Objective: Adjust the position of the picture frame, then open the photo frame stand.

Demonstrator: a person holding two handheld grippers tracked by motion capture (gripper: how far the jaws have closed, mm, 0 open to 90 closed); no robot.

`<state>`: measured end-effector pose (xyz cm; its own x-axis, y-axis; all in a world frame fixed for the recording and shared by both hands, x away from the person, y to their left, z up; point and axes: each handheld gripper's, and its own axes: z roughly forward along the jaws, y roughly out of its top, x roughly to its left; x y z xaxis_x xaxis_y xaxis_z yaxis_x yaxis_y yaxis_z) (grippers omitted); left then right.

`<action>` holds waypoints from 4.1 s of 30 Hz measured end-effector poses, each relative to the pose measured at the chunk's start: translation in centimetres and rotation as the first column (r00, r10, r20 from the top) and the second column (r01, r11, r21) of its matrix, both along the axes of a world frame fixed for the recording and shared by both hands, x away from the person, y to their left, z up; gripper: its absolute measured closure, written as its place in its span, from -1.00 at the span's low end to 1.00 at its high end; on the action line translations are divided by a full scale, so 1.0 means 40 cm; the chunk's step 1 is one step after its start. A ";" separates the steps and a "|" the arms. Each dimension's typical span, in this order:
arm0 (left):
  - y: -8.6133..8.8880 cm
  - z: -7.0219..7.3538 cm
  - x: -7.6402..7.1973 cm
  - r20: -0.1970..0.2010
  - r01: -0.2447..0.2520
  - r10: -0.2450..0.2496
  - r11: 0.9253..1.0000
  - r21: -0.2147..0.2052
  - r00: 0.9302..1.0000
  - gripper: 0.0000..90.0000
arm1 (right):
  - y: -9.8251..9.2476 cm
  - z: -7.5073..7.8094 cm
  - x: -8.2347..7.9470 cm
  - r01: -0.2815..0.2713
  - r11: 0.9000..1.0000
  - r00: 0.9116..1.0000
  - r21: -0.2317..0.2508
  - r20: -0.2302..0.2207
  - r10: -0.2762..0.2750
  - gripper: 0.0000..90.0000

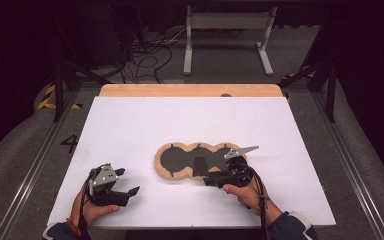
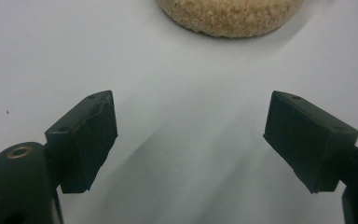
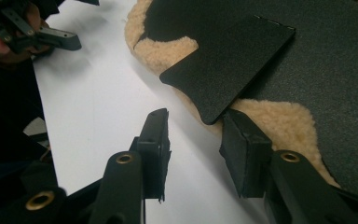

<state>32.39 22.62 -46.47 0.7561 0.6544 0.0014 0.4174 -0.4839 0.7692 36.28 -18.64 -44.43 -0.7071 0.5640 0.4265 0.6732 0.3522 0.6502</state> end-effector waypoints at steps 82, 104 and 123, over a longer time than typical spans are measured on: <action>-0.179 0.000 0.215 -0.215 0.048 -0.085 0.984 -0.173 0.973 -0.55 | 0.004 -0.036 0.061 0.380 0.882 0.881 0.278 -0.398 -0.254 0.28; -0.191 -0.011 0.230 -0.245 0.071 -0.123 0.975 -0.212 0.962 -0.65 | 0.016 -0.041 0.047 0.252 0.923 0.953 0.292 -0.241 -0.184 0.36; -0.168 0.028 0.250 -0.147 0.052 -0.099 0.954 -0.297 0.984 -0.09 | 0.015 -0.039 0.055 0.190 0.942 0.981 0.276 -0.100 -0.168 0.48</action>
<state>42.40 15.89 -45.36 0.7781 0.5496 -0.3041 0.5163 -0.2840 0.8079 38.48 -18.05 -46.01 -0.5657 0.5272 0.6340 0.7582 0.0304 0.6513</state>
